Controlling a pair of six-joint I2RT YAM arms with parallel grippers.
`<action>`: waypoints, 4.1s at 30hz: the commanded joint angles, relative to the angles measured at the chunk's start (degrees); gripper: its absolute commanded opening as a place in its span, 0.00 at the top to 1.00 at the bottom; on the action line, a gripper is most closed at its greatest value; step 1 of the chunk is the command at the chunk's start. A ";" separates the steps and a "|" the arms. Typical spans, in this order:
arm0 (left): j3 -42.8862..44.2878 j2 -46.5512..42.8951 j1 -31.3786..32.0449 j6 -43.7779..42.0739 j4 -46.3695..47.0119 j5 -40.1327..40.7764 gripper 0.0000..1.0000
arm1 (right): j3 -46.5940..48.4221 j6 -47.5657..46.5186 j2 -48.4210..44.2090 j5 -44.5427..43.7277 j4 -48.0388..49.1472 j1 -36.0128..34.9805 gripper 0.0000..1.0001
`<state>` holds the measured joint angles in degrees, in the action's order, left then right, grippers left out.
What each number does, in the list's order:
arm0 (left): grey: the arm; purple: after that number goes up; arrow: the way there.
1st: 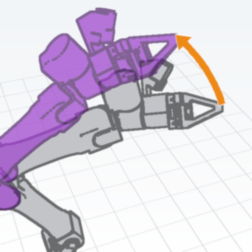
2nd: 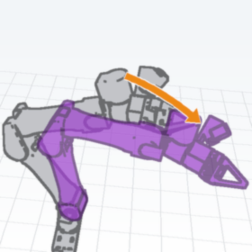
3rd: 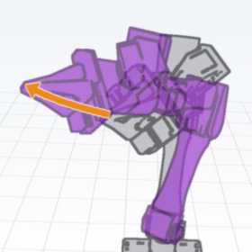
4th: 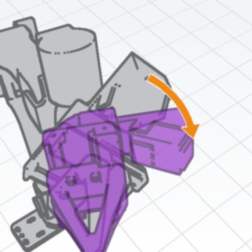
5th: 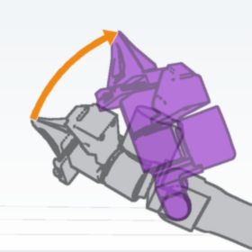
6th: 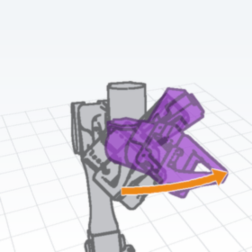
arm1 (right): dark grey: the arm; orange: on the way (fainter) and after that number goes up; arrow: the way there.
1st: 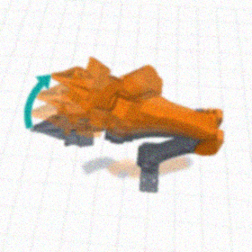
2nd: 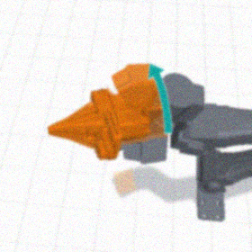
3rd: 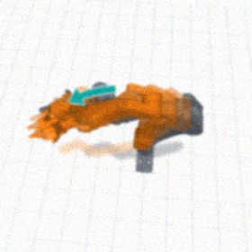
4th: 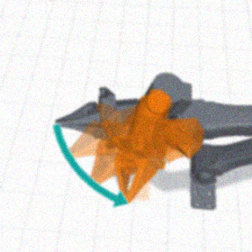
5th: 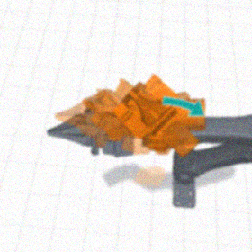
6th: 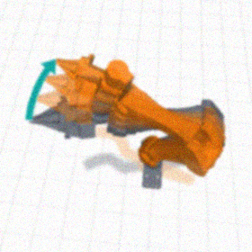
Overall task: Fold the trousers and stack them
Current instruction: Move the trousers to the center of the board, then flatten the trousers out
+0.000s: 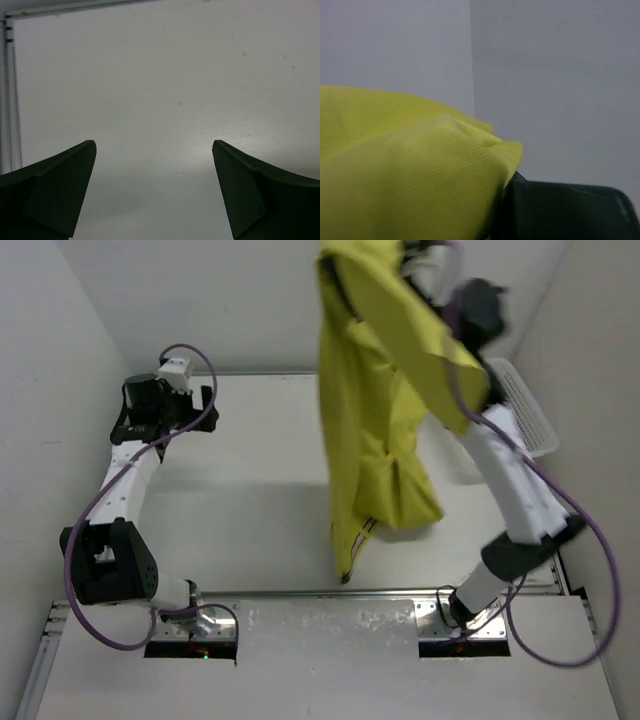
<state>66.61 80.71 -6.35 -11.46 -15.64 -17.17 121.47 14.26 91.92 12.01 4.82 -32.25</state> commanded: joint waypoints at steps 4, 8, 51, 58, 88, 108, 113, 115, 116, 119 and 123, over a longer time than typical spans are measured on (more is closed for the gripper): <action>2.65 -3.36 -5.25 6.46 2.98 2.12 0.00 | 3.50 -9.48 22.31 1.97 -40.64 -3.70 0.21; 2.47 -2.66 -5.17 4.44 2.63 1.00 0.00 | -4.28 -13.56 16.38 -5.24 -45.79 1.37 0.01; 4.58 14.30 11.54 -14.91 -10.11 11.55 0.05 | 3.33 -11.98 34.92 -13.96 -39.10 38.32 0.08; 5.99 14.65 2.05 -11.04 -11.25 10.66 0.04 | -4.80 -11.19 16.56 -15.34 -39.10 34.89 0.01; 25.24 25.99 12.83 -14.98 -22.25 9.61 0.05 | -78.07 11.07 -14.41 -2.16 -27.41 16.43 0.24; 17.06 18.08 11.27 -11.04 -21.89 8.47 0.05 | -5.44 9.86 49.33 -7.73 -45.70 14.86 0.52; 18.82 18.96 8.47 -9.28 -21.98 3.21 0.05 | -13.62 -9.89 44.93 -4.02 -42.52 2.65 1.00; 19.26 19.40 7.76 -8.40 -21.98 2.23 0.05 | -16.94 -16.68 43.62 -1.73 -45.06 -3.39 1.00; 19.78 19.84 7.23 -8.31 -21.98 1.88 0.05 | -18.53 -22.29 41.26 -1.47 -45.51 -5.43 1.00; 20.66 20.28 6.61 -8.40 -21.98 1.70 0.05 | -25.57 -29.09 34.85 -0.41 -44.64 -12.91 1.00; 22.51 20.80 6.35 -7.52 -21.10 0.38 0.05 | -31.55 -32.63 26.24 -4.44 -41.22 -19.77 1.00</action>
<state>85.56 101.47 0.08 -20.38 -38.83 -14.04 92.58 -10.59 125.97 7.22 -34.68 -51.22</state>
